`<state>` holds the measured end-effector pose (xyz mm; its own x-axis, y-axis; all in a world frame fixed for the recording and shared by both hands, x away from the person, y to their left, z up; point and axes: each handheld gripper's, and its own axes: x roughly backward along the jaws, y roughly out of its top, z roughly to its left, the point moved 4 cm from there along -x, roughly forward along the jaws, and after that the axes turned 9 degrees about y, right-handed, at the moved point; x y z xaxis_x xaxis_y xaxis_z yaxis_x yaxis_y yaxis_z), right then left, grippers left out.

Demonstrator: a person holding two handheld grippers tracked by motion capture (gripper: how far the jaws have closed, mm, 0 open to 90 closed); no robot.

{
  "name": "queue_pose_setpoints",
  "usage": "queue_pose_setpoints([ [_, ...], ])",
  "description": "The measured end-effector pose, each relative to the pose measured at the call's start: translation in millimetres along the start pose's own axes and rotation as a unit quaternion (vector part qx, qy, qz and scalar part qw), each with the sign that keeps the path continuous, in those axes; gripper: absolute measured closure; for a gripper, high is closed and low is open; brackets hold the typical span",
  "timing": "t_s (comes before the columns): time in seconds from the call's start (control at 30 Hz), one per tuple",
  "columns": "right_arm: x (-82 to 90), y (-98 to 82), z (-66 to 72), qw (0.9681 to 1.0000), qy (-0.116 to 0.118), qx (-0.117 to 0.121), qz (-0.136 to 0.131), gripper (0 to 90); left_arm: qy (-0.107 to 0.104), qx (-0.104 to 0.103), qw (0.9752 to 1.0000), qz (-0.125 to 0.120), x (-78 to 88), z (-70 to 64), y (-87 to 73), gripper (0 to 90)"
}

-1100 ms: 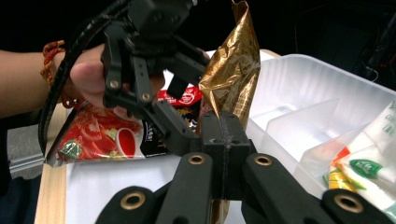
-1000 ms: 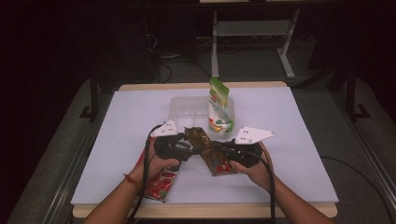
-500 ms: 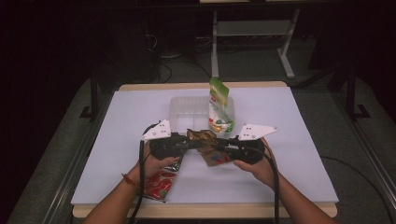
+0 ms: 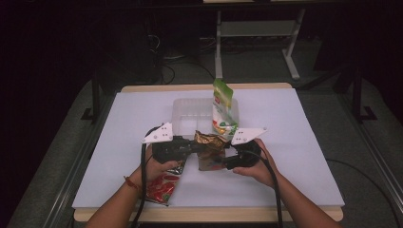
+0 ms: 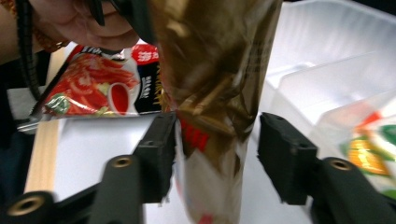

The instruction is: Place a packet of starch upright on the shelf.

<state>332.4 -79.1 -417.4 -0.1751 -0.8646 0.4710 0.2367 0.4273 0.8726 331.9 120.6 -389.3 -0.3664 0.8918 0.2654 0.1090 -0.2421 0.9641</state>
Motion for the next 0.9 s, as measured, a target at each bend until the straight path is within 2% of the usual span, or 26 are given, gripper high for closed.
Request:
queue_pose_setpoints([
  [0.07, -4.0, -0.6, 1.1, 1.0, 0.006, 0.005, 0.001, 47.5, -0.005, -0.005, 1.0, 0.002, -1.2, -1.8, -0.1, 79.8],
  [0.1, -4.9, -0.5, 2.1, 0.9999, 0.008, 0.007, 0.002, 48.9, -0.001, -0.005, 1.0, 0.002, -1.2, -1.5, -0.2, 79.8],
  [0.17, -5.1, -0.6, 3.7, 0.9998, 0.0, 0.016, 0.008, 57.4, 0.01, -0.004, 0.9999, 0.0, 0.5, 0.5, 0.3, 77.8],
  [0.27, -3.5, -0.8, 4.1, 0.9999, 0.002, 0.016, 0.001, 64.6, 0.017, -0.006, 0.9998, -0.001, 1.9, 1.2, 0.6, 73.6],
  [0.4, -4.3, -0.4, 5.6, 0.9997, -0.013, 0.023, 0.003, 71.5, 0.057, -0.006, 0.9983, 0.006, 3.3, 3.8, 1.2, 54.0],
  [0.5, -1.9, 0.5, 5.8, 0.9995, -0.023, 0.023, -0.002, 72.7, 0.091, -0.014, 0.9957, 0.016, 9.9, 5.3, 1.0, 37.7],
  [0.6, 4.1, 2.8, 5.3, 0.9989, -0.038, 0.024, -0.017, 73.4, 0.116, -0.026, 0.9925, 0.027, 18.8, 6.9, -0.8, 27.4],
  [0.7, 9.5, 4.9, 4.3, 0.9977, -0.06, 0.024, -0.022, 73.6, 0.137, -0.034, 0.9894, 0.034, 33.5, 8.5, -4.2, 24.7],
  [0.8, 13.5, 6.4, 2.5, 0.9964, -0.076, 0.021, -0.029, 73.6, 0.161, -0.047, 0.985, 0.041, 52.4, 9.4, -9.5, 22.5],
  [0.83, 14.2, 6.7, 2.3, 0.9961, -0.081, 0.018, -0.03, 73.6, 0.173, -0.056, 0.9822, 0.046, 60.8, 9.4, -12.4, 22.0],
  [0.87, 15.3, 7.5, 1.7, 0.9955, -0.088, 0.018, -0.031, 73.6, 0.179, -0.058, 0.9808, 0.05, 66.0, 9.4, -14.5, 21.3],
  [0.9, 16.0, 8.1, 1.5, 0.9951, -0.092, 0.018, -0.032, 73.7, 0.19, -0.062, 0.9781, 0.057, 74.6, 9.9, -18.4, 21.0],
])
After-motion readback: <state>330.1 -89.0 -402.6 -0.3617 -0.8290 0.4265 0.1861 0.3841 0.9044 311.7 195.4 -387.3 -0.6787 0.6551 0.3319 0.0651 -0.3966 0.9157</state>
